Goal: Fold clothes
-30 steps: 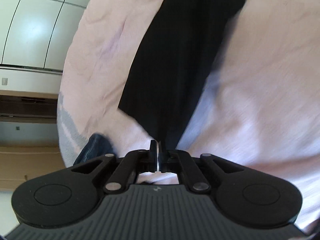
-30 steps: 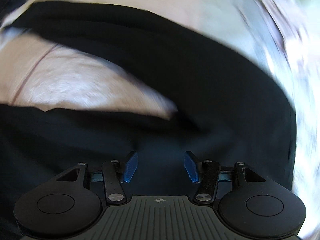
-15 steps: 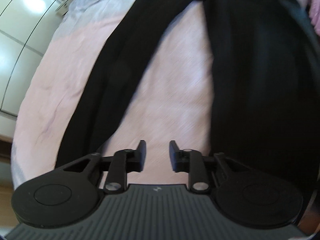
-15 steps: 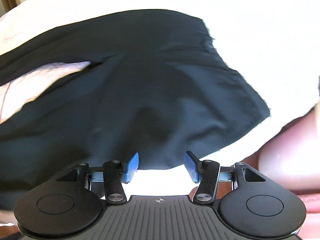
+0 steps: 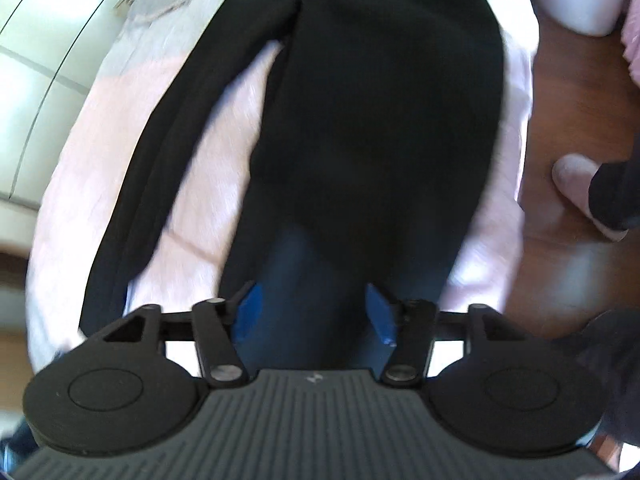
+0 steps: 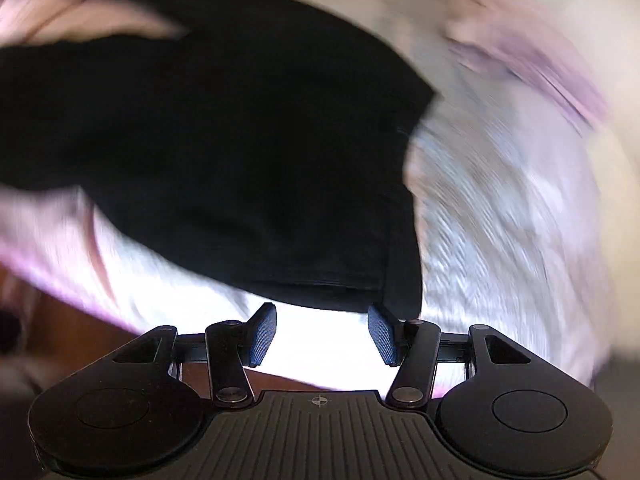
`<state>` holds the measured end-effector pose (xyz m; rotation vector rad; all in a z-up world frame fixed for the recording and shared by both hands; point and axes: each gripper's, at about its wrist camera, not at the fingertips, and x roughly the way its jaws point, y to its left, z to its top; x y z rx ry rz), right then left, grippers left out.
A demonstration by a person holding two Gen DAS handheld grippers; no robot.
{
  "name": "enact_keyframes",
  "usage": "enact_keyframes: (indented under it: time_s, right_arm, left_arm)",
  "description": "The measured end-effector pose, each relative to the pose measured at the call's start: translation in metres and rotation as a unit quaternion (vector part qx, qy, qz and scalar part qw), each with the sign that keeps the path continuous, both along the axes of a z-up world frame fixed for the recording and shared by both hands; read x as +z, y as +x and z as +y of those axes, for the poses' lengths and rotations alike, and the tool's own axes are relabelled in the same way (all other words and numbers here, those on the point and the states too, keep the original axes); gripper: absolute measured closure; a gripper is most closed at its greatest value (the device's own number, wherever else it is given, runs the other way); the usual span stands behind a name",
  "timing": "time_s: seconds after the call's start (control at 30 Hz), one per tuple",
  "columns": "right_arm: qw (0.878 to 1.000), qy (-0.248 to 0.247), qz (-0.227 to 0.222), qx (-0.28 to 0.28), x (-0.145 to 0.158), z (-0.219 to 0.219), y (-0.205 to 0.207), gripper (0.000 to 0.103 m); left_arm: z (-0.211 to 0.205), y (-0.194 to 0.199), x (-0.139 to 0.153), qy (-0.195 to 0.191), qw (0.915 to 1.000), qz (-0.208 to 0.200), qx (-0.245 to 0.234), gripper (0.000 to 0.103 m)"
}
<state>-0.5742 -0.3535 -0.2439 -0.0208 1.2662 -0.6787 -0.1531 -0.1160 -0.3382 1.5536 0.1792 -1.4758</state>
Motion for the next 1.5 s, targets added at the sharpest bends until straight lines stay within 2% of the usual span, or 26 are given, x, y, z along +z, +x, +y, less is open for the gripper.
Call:
enact_keyframes:
  time_s: [0.13,0.27,0.47,0.67,0.77,0.83,0.9,1.1,1.2,1.33,1.5]
  right_arm:
    - [0.994,-0.015,0.023,0.102,-0.016,-0.002,-0.005,0.049]
    - [0.985,-0.022,0.031,0.167,-0.027,0.003,0.001,0.049]
    - [0.984,-0.024,0.03,0.174,-0.04,0.012,0.018,0.049]
    - [0.986,-0.037,0.045,0.158,-0.055,0.025,0.035,0.049]
    - [0.987,-0.048,0.057,0.145,-0.062,0.029,0.041,0.049]
    - [0.987,-0.051,0.064,0.137,-0.066,0.029,0.041,0.049]
    - [0.986,-0.055,0.073,0.136,-0.068,0.03,0.041,0.049]
    - [0.978,-0.103,0.097,0.156,-0.072,0.038,0.025,0.049]
    - [0.964,-0.144,0.114,0.192,-0.087,0.037,0.016,0.049]
    - [0.946,-0.193,0.126,0.229,-0.106,0.028,0.003,0.049]
    - [0.934,-0.201,0.136,0.262,-0.121,0.013,-0.008,0.049]
  left_arm:
    - [0.046,-0.003,-0.016,-0.004,0.9967,-0.073,0.036,0.03]
    - [0.077,0.026,-0.035,-0.009,0.9885,-0.135,0.068,0.029]
    - [0.099,0.093,-0.056,-0.005,0.9746,-0.192,0.116,0.029]
    - [0.12,0.148,-0.084,-0.004,0.967,-0.234,0.102,0.031]
    - [0.122,0.164,-0.085,-0.001,0.9647,-0.235,0.12,0.042]
    - [0.122,0.174,-0.084,0.002,0.9637,-0.231,0.134,0.079]
    - [0.122,0.183,-0.083,0.005,0.9625,-0.228,0.147,0.091]
    - [0.121,0.21,-0.079,0.011,0.9573,-0.218,0.19,0.094]
    - [0.115,0.21,-0.078,0.012,0.9531,-0.219,0.208,0.095]
    - [0.11,0.205,-0.084,0.024,0.9496,-0.234,0.207,0.096]
    - [0.102,0.205,-0.078,0.024,0.9451,-0.238,0.223,0.099]
